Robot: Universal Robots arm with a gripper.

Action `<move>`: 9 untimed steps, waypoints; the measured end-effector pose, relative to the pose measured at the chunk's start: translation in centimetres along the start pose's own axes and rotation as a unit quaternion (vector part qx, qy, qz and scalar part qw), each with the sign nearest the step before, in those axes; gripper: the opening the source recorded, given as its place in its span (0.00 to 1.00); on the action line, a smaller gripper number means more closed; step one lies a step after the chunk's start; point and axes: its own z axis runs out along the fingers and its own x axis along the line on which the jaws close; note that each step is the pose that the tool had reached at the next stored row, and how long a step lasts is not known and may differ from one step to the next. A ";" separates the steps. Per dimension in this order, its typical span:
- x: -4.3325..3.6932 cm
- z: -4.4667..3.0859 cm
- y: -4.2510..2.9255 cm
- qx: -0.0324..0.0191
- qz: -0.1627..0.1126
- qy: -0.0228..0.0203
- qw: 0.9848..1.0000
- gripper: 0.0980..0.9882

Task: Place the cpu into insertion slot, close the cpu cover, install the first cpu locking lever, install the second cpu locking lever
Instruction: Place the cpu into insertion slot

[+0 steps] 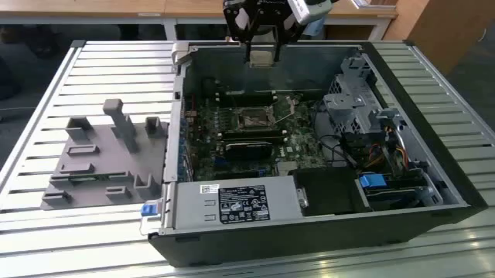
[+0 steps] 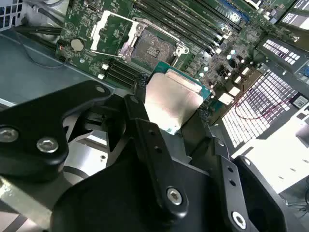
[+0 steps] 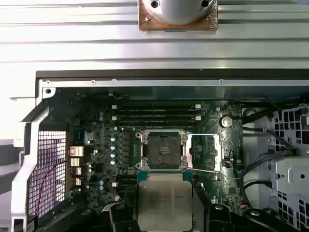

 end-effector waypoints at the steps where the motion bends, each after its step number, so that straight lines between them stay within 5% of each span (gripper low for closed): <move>1: 0.00 0.00 0.00 0.000 0.000 0.000 1.000 0.50; 9: 0.00 0.00 0.00 0.000 0.005 0.000 1.000 0.50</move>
